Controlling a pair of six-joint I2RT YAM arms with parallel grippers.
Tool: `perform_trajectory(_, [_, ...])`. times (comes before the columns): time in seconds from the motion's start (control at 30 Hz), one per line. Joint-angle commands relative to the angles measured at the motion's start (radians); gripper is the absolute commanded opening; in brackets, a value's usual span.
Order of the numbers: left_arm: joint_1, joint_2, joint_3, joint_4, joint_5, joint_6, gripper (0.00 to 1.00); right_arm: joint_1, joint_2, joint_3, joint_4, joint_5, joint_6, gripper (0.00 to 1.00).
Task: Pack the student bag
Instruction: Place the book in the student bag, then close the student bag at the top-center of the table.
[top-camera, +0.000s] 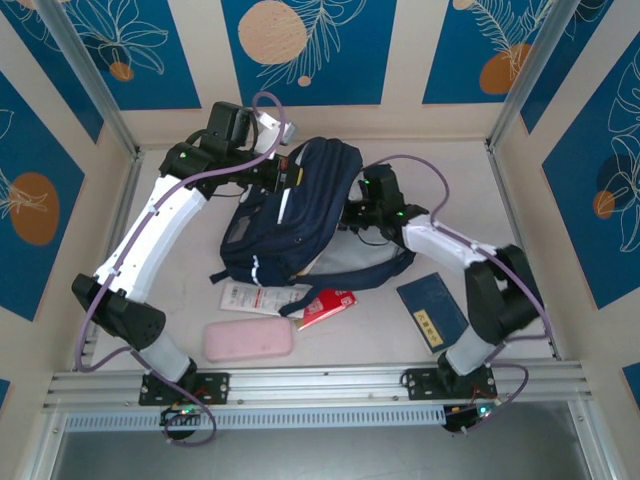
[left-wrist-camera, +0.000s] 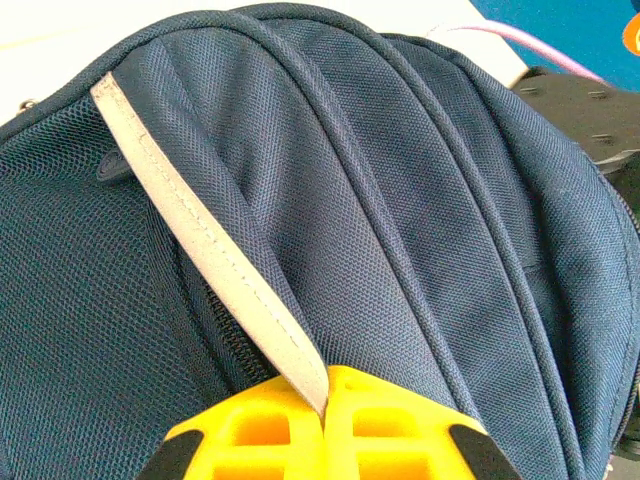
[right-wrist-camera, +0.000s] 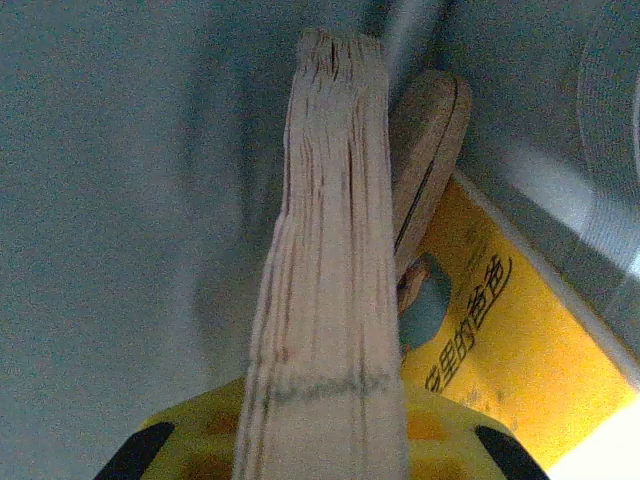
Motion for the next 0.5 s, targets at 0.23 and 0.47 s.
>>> perform_trajectory(0.23, [0.042,-0.024,0.031,0.197,0.083,0.01,0.0,0.154,0.241,0.199,0.06,0.2,0.021,0.49])
perform_trajectory(0.47, [0.139,0.013,-0.02,0.229,-0.053,-0.083,0.0,0.113,0.07,0.09,0.042,0.221,-0.091,0.75])
